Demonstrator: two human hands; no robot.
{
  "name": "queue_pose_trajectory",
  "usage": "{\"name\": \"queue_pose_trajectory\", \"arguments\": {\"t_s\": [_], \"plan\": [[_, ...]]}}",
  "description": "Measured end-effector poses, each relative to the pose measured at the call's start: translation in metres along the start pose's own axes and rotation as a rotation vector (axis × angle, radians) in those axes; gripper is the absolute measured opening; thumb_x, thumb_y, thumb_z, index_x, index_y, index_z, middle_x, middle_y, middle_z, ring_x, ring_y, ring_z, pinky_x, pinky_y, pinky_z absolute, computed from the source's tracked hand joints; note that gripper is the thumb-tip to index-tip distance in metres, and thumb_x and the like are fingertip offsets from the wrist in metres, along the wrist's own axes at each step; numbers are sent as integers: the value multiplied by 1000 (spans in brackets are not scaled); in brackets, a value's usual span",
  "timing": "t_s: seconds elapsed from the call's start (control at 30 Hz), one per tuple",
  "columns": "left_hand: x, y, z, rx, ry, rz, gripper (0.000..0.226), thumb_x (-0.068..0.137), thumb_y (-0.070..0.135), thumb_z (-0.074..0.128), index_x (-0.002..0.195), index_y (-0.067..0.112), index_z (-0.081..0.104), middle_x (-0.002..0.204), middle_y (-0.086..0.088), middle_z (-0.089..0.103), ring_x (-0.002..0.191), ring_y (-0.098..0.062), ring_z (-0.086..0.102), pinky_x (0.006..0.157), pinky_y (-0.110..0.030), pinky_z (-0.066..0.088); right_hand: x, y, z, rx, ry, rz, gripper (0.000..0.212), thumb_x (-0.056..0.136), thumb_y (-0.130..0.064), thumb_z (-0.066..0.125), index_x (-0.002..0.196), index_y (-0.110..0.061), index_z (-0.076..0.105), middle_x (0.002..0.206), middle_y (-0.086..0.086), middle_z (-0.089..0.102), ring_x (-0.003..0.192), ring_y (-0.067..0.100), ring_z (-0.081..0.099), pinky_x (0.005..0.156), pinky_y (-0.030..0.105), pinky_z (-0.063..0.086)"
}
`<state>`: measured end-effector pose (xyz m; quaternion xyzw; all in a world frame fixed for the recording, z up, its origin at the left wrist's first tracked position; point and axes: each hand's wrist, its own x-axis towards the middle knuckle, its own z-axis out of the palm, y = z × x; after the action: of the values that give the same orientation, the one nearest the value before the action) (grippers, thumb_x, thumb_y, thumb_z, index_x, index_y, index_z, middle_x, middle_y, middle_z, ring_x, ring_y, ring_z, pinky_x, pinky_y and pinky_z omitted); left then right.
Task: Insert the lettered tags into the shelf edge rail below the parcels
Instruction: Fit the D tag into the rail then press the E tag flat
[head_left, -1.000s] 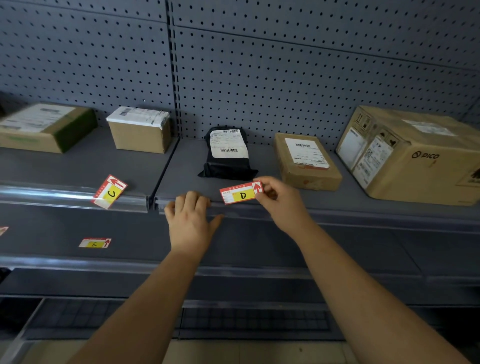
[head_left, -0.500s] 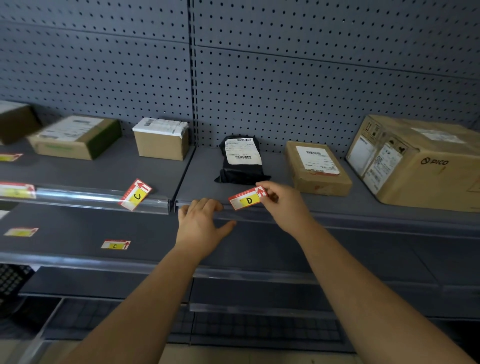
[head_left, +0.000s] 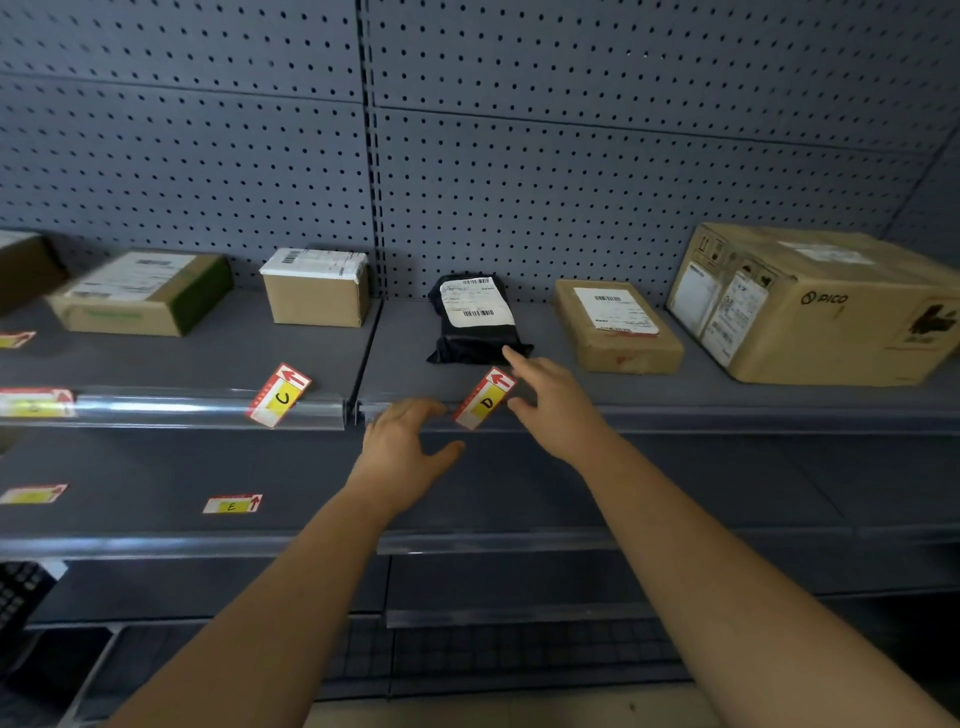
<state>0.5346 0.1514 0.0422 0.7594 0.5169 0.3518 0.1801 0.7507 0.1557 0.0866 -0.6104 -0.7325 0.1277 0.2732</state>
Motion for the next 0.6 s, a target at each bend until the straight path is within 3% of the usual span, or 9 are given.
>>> {"name": "queue_pose_trajectory", "arguments": {"t_s": [0.1,0.27,0.6], "plan": [[-10,2,-6,3,0,27,44,82,41,65,122,24,56,122,4,56,118,-15,46,102,-42,39,-23,0,-5,40,88,26,58,94,-18,58,147,-28,35,133,0,50,126,16,41,98,24,32],[-33,12,-17,120,21,124,44,84,50,58,122,28,55,123,7,56,118,-16,46,102,-40,35,-60,-7,-6,-51,80,-27,43,92,-29,60,134,-26,52,122,-2,55,115,15,50,91,28,43],[-124,33,-47,301,-49,132,54,85,56,48,131,28,48,135,10,46,128,-14,36,105,-38,23,-152,-38,14,-83,32,-75,51,90,-53,55,134,-27,52,131,-4,51,122,15,45,100,35,42]]}}
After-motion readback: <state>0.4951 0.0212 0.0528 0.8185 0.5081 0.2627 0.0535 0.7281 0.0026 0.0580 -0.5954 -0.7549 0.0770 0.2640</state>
